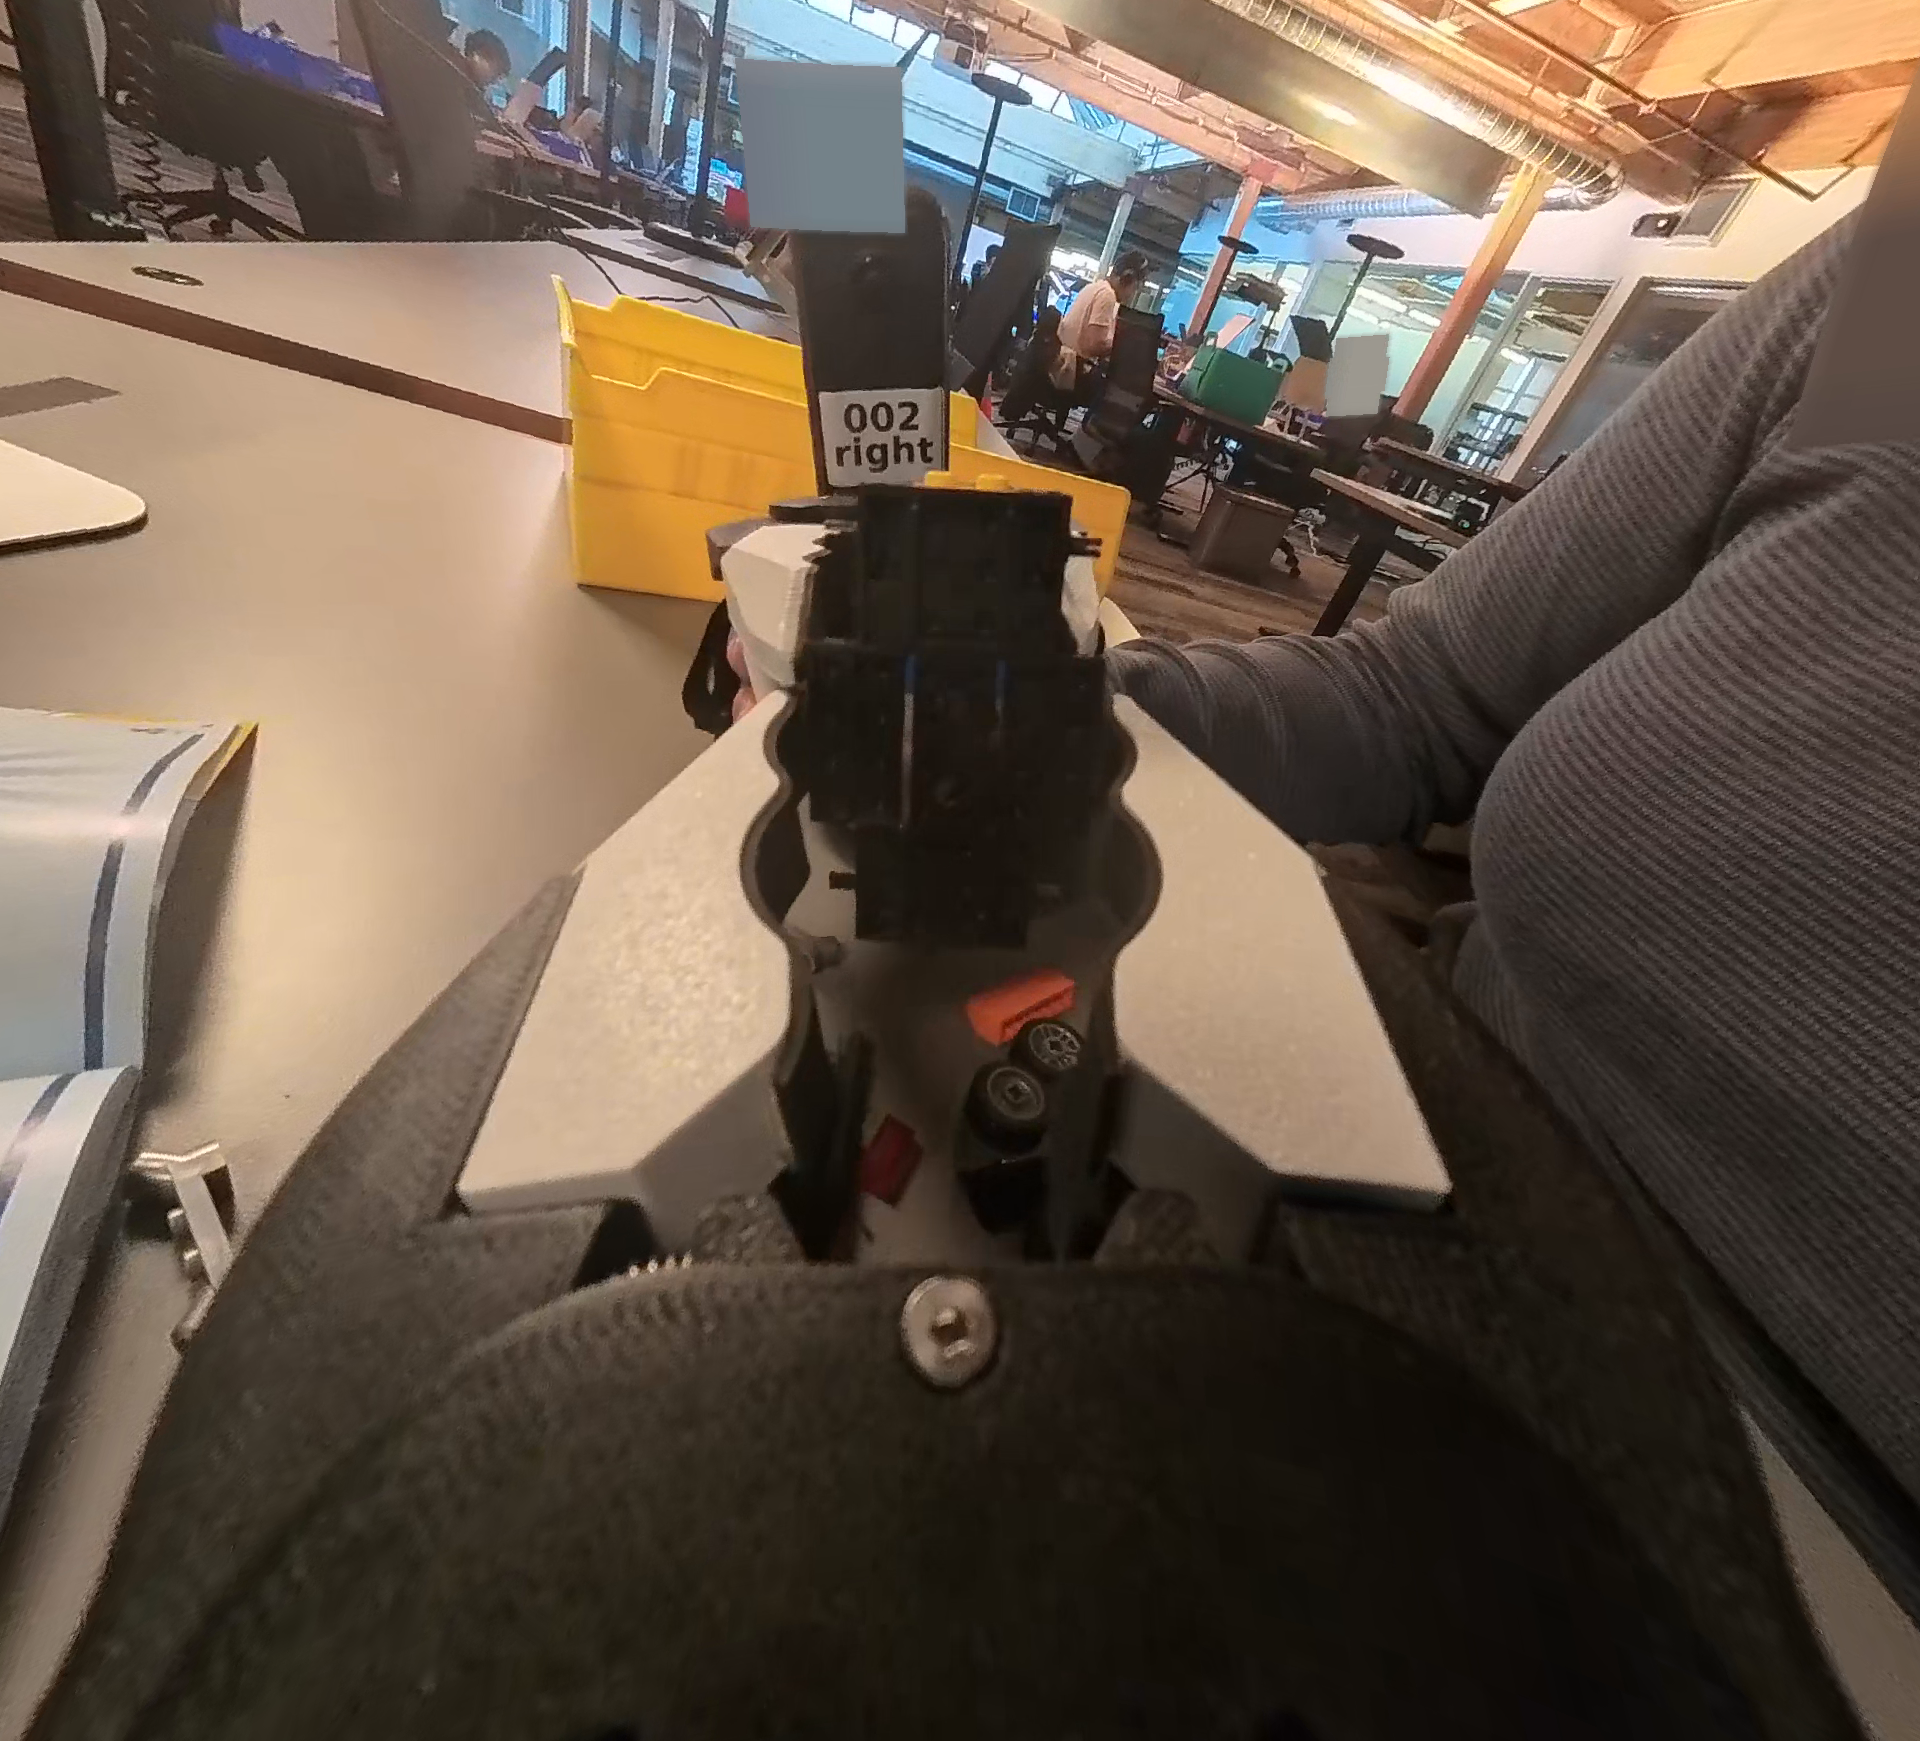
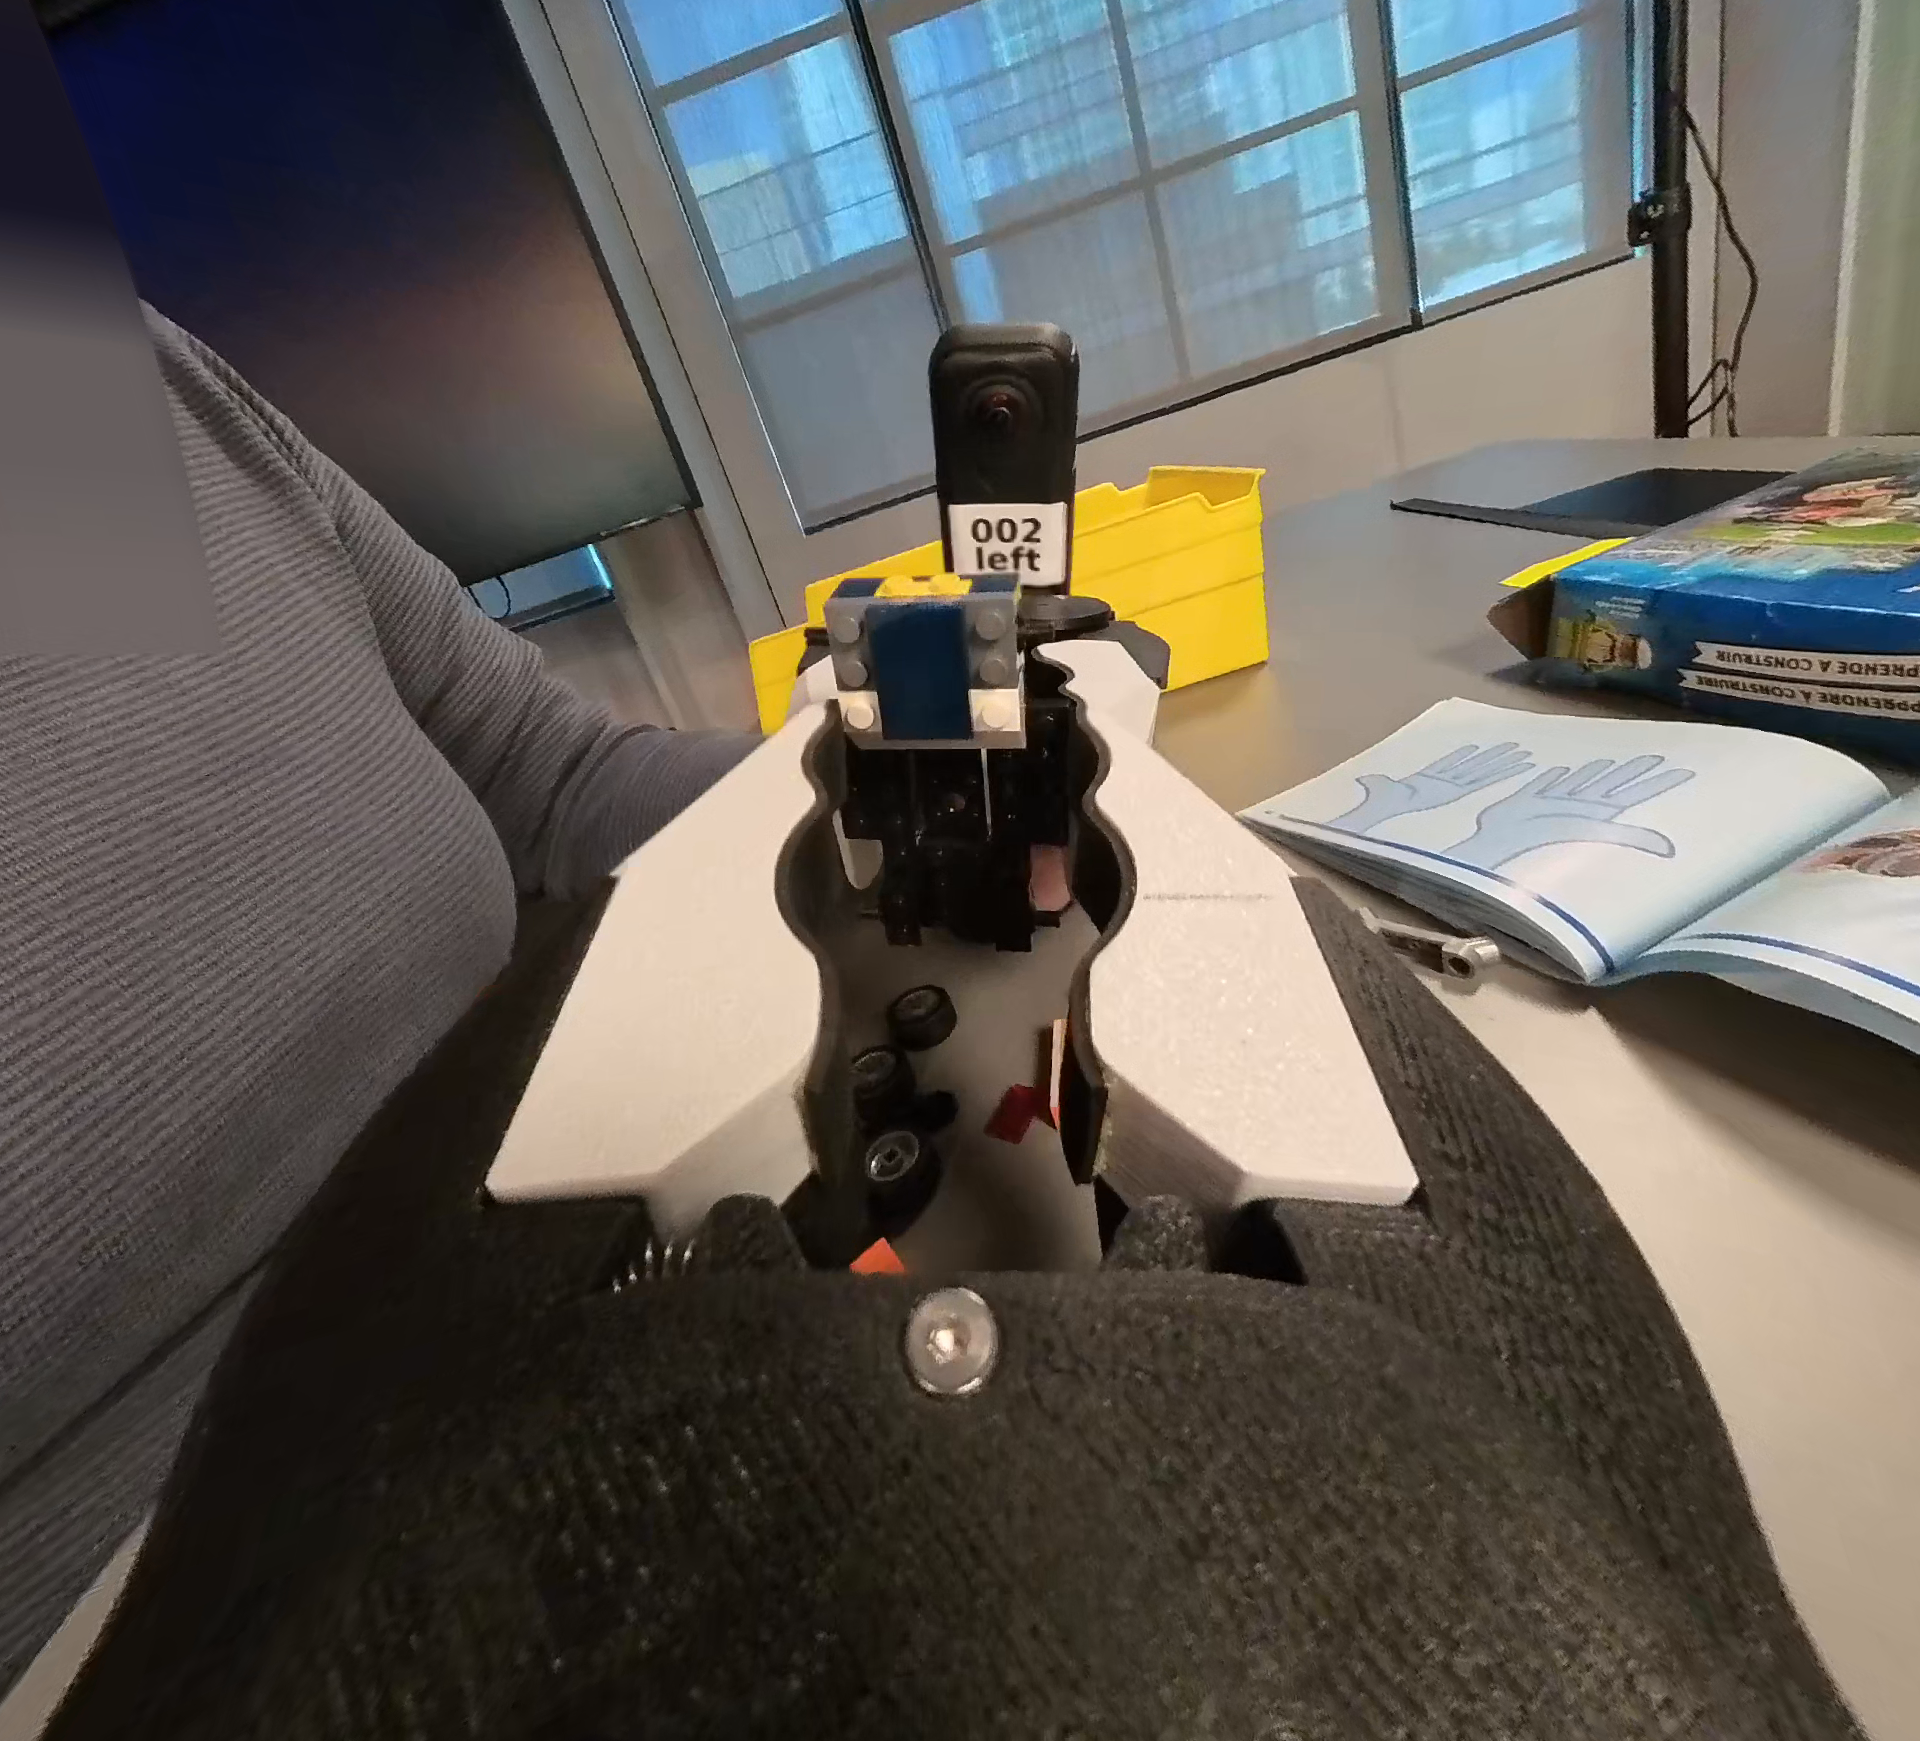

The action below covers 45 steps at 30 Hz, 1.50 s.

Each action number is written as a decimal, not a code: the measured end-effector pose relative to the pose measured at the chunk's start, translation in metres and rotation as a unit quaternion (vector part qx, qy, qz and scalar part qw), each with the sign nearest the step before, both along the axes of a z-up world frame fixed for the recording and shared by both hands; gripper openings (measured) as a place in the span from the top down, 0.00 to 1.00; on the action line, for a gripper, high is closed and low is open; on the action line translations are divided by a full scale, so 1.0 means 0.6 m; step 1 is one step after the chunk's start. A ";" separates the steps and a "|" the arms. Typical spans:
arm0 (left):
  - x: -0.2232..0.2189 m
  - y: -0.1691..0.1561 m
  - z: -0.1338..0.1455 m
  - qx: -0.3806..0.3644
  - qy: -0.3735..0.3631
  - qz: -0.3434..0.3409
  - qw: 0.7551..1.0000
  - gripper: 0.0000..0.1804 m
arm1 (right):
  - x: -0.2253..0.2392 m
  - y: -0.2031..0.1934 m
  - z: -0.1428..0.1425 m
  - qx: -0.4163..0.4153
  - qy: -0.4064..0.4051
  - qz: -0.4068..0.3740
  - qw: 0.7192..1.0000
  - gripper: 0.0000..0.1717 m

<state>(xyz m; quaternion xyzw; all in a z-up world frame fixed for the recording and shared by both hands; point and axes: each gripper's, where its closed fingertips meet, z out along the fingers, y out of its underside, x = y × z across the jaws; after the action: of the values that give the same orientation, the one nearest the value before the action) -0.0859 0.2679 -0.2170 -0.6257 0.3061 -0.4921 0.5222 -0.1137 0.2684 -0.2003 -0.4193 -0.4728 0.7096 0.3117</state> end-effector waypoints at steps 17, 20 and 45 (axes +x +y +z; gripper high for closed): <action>0.000 0.005 -0.004 -0.009 0.003 0.006 1.000 0.71 | -0.002 0.006 0.002 -0.040 0.002 0.008 0.999 0.75; 0.000 0.006 -0.004 -0.012 0.002 0.005 1.000 0.71 | -0.002 0.007 0.002 -0.042 0.001 0.007 0.999 0.75; -0.010 0.012 0.020 0.028 -0.042 0.042 0.998 0.67 | -0.004 -0.001 -0.014 0.017 -0.031 0.000 0.999 0.76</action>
<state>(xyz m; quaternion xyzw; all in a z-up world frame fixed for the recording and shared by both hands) -0.0916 0.2750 -0.2048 -0.6016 0.2712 -0.4866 0.5724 -0.1159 0.2675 -0.2087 -0.4353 -0.4945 0.6881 0.3041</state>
